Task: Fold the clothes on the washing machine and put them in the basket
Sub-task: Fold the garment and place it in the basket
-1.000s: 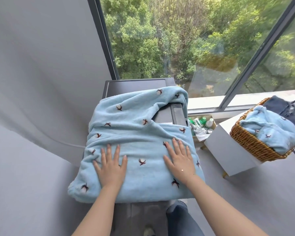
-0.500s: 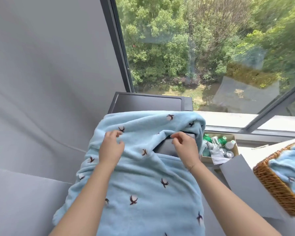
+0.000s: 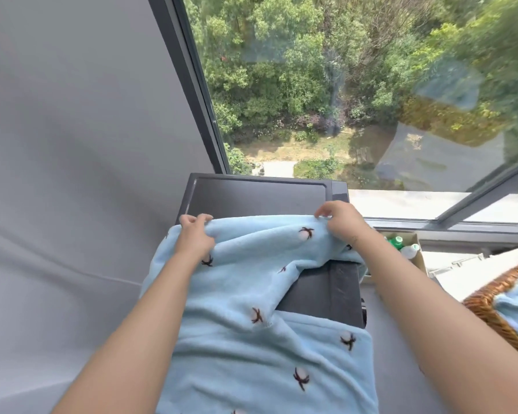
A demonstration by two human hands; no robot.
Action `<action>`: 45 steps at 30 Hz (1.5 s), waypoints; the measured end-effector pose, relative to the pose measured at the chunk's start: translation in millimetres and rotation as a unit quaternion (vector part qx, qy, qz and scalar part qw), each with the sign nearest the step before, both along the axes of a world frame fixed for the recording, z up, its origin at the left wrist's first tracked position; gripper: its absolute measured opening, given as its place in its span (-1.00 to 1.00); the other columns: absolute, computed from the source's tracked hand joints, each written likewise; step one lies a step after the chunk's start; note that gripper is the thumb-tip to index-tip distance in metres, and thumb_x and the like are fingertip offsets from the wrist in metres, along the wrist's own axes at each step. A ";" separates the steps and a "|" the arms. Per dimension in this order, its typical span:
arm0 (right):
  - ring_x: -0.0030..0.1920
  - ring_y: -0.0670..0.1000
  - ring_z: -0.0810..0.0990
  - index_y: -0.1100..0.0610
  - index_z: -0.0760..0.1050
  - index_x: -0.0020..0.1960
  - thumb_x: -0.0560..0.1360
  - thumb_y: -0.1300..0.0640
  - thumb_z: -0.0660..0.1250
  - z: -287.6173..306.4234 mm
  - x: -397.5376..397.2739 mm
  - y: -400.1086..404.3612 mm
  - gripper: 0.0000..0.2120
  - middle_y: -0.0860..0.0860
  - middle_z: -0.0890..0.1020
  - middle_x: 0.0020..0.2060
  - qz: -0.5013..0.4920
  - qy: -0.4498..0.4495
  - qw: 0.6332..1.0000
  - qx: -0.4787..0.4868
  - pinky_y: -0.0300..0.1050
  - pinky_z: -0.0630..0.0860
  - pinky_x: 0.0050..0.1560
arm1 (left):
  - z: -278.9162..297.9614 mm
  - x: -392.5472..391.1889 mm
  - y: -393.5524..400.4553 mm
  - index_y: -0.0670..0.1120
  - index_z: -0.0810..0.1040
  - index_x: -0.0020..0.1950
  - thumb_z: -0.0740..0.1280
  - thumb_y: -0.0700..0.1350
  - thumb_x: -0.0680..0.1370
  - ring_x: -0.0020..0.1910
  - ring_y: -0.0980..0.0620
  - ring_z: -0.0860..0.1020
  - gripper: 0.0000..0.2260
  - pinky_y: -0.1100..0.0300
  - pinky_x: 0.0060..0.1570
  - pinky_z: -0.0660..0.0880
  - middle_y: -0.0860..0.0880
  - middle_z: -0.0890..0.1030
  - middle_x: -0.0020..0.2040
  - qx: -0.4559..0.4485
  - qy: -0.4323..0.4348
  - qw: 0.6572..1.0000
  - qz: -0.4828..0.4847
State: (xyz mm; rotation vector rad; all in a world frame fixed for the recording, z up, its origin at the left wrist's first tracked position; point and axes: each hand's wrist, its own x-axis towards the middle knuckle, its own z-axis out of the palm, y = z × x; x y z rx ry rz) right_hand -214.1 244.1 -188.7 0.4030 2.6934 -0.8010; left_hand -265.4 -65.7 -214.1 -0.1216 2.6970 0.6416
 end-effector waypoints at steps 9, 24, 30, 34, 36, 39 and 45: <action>-0.24 0.03 0.48 0.15 0.56 -0.08 0.35 0.08 0.37 2.6 17.1 -11.0 -0.81 0.01 0.55 -0.23 0.070 -0.215 0.969 0.103 -0.15 0.40 -0.26 | 5.0 8.7 -18.6 0.01 0.41 -0.11 0.20 -0.26 0.43 -0.01 -0.13 0.50 -0.83 0.01 -0.06 0.46 -0.01 0.42 -0.02 -0.064 0.023 0.993 -0.098; -0.17 0.09 0.49 0.30 0.42 -0.19 0.36 0.29 0.17 24.2 251.9 -95.4 -0.92 0.15 0.55 0.09 -0.208 0.420 0.880 0.074 -0.04 0.45 -0.38 | 73.1 201.6 -62.3 -0.02 0.21 -0.33 0.14 -0.56 0.32 -0.01 0.23 0.39 -0.59 0.46 -0.04 0.27 -0.09 0.37 0.41 0.248 0.351 0.903 -0.031; -0.02 -0.31 0.53 0.26 0.29 -0.31 0.48 0.49 0.20 -22.7 346.2 -165.5 -0.74 -0.03 0.53 0.27 -0.485 0.272 0.795 -0.244 -0.38 0.40 0.03 | 13.2 297.4 -91.9 -0.06 0.30 -0.33 0.12 -0.61 0.30 0.19 0.25 0.41 -0.58 0.52 0.11 0.25 -0.04 0.29 0.44 0.274 0.237 0.928 0.081; -0.06 -0.04 0.63 0.14 0.37 -0.07 0.60 0.25 0.20 -12.2 342.1 -156.2 -0.92 0.27 0.55 0.20 -0.595 0.265 0.629 -0.424 -0.19 0.63 -0.04 | 12.9 307.6 -104.0 -0.14 0.45 -0.15 0.16 -0.50 0.40 0.35 -0.01 0.34 -0.73 0.28 0.25 0.30 0.03 0.35 0.33 0.292 0.182 0.911 0.229; -0.07 0.02 0.56 0.13 0.33 0.12 0.56 0.08 0.31 -0.7 325.8 -143.7 -0.77 0.16 0.52 0.09 -0.591 0.234 0.684 -0.359 -0.07 0.59 -0.10 | 21.4 295.8 -105.9 -0.13 0.46 0.06 0.28 -0.35 0.46 0.35 -0.01 0.33 -0.78 0.10 0.32 0.31 -0.04 0.34 0.33 0.308 0.164 0.887 0.303; 0.05 0.05 0.44 0.16 0.32 0.24 0.48 -0.11 0.40 10.3 295.6 -121.0 -0.50 0.03 0.40 0.08 -0.550 0.170 0.792 -0.203 0.07 0.49 0.14 | 30.9 262.0 -107.8 -0.17 0.44 0.23 0.52 -0.02 0.31 0.21 -0.09 0.46 -0.43 0.06 0.22 0.41 -0.10 0.46 0.23 0.287 0.110 0.854 0.421; -0.20 0.22 0.57 0.16 0.34 -0.38 0.39 -0.04 0.35 20.9 268.6 -98.4 -0.66 0.11 0.48 -0.40 -0.418 0.056 0.904 -0.061 0.04 0.51 -0.12 | 33.0 222.6 -102.4 -0.21 0.27 0.39 0.35 0.13 0.48 0.36 -0.20 0.29 -0.37 -0.05 0.35 0.27 -0.24 0.33 0.36 0.140 -0.054 0.909 0.388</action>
